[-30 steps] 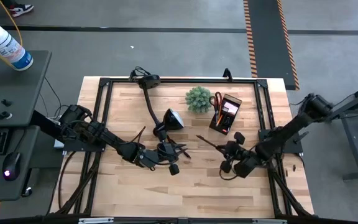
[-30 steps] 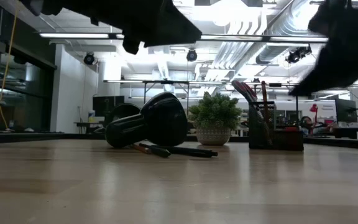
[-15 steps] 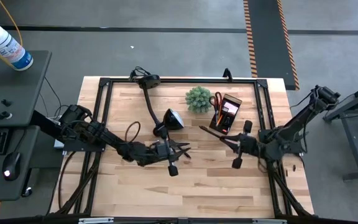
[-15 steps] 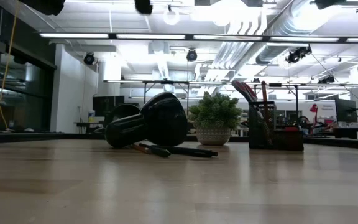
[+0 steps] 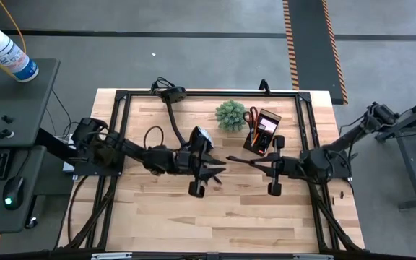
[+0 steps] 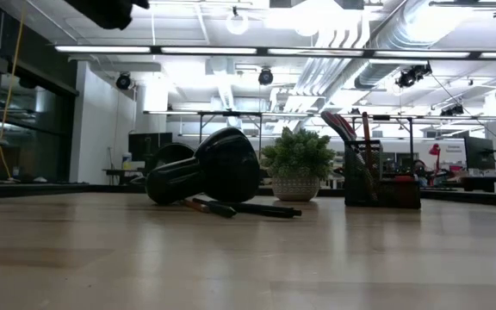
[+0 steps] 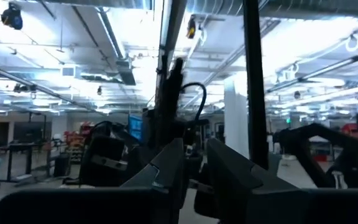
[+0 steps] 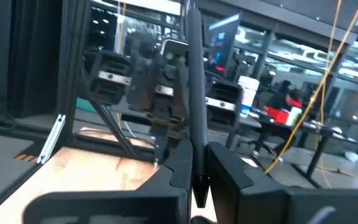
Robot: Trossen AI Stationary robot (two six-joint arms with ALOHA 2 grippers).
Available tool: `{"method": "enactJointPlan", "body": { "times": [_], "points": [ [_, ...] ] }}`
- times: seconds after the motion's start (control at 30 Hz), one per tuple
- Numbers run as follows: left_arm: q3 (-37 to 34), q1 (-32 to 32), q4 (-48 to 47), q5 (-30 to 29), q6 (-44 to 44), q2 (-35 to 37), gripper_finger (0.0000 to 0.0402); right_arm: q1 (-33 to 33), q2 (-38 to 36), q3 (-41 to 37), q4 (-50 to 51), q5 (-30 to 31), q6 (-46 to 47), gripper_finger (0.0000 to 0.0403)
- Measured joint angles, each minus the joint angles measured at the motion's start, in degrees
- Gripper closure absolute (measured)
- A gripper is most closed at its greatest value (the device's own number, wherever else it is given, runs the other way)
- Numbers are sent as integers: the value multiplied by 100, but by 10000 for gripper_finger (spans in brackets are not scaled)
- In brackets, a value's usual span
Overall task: Pick and place office supplies into organizer
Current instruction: Put the right black pen into the desk organizer
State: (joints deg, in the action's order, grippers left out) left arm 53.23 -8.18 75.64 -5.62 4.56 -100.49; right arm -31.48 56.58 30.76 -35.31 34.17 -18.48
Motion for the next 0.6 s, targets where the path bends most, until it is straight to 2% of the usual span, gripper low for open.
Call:
{"method": "enactJointPlan", "body": {
  "times": [0.43, 0.6],
  "points": [
    [202, 155, -210, 107, 383, 0, 339, 639, 15, 2, -149, -903, 28, 380],
    [202, 217, -209, -142, 511, 0, 339, 766, 15, 2, -197, -1181, 53, 380]
  ]
}}
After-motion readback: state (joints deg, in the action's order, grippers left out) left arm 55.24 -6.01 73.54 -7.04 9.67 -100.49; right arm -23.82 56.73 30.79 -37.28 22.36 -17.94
